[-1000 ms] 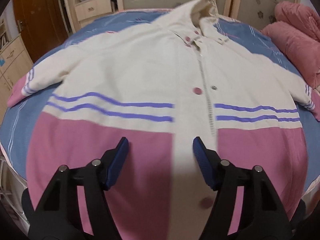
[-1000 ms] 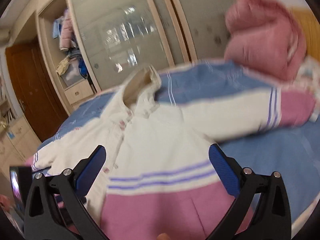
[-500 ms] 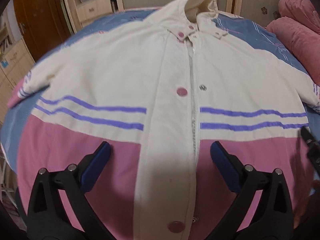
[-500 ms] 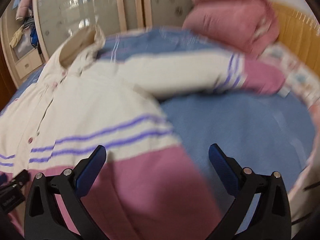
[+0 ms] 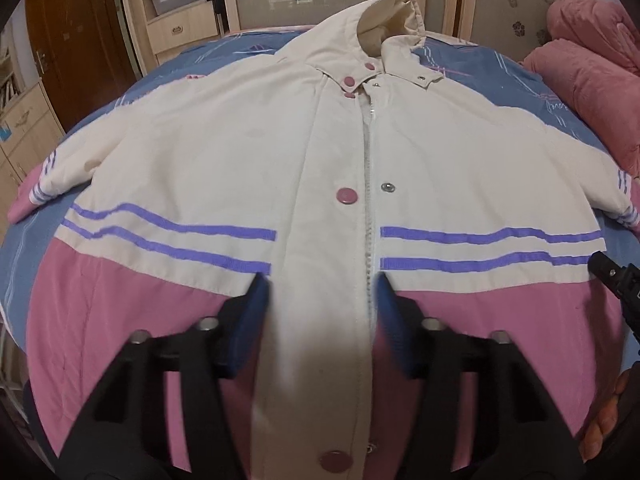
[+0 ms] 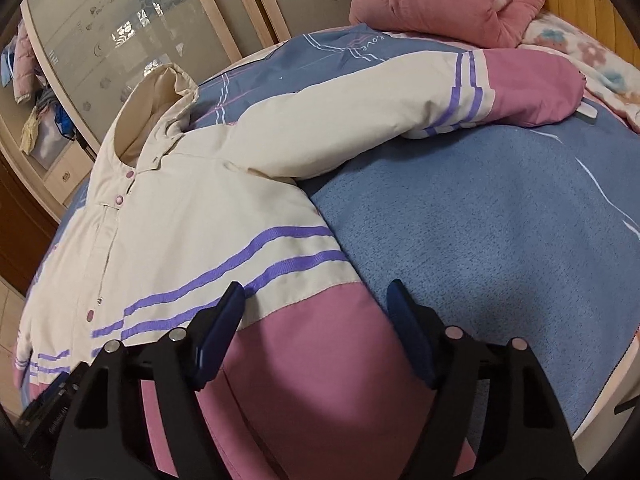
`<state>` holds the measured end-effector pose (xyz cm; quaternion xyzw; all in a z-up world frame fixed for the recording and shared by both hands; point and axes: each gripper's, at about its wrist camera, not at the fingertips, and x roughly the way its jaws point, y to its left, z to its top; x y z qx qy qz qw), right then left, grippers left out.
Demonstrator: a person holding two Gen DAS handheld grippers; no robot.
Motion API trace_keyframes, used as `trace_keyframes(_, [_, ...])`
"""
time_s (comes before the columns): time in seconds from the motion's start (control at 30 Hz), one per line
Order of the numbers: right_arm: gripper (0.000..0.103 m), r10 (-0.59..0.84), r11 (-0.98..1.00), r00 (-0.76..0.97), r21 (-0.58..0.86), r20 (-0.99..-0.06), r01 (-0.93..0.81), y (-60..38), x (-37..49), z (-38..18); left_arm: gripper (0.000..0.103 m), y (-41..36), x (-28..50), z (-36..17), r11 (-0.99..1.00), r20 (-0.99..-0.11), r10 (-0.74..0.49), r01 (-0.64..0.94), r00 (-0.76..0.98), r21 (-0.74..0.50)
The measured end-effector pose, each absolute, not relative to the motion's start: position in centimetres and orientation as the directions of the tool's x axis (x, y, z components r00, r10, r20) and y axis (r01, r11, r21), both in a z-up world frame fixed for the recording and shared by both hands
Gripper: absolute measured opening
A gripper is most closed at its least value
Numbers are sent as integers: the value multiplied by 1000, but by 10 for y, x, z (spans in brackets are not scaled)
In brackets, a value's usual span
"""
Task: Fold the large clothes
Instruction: 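Move both tools over the jacket, right tool toward the pink sleeve cuff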
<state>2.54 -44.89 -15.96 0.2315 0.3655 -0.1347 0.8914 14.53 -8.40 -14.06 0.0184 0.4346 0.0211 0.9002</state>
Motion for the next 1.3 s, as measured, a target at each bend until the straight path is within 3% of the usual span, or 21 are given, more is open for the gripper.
trace_keyframes(0.1, [75,-90,862,692,292,-716,414,-446,28,-160,39,-76,146,-142,999,-781,47,-47,623,22])
trace_keyframes(0.2, [76,-90,859,694,296,-715,417,-447,28,-161,39,-69,145,-139,999,-781,13,-44,625,-18])
trace_keyframes(0.27, [78,-92,860,694,294,-714,417,-446,30,-162,44,-67,145,-135,998,-776,-2,-43,630,-37])
trace_keyframes(0.33, [80,-97,865,694,285,-714,413,-446,30,-162,60,-69,142,-132,998,-766,4,-48,642,-35])
trace_keyframes(0.47, [81,-104,871,694,272,-713,410,-444,31,-163,72,-76,134,-121,999,-726,24,-38,687,-3])
trace_keyframes(0.53, [81,-103,870,694,274,-713,411,-444,30,-163,89,-81,130,-114,1000,-703,11,-16,711,-1])
trace_keyframes(0.63, [81,-101,869,694,277,-713,411,-443,30,-163,94,-88,124,-104,999,-673,-38,28,738,-26])
trace_keyframes(0.97, [82,-91,867,697,287,-712,407,-445,29,-163,95,-103,128,-110,994,-695,-104,100,711,-46])
trace_keyframes(1.3, [82,-89,865,698,293,-710,408,-446,28,-165,96,-105,134,-125,994,-739,-94,103,667,-33])
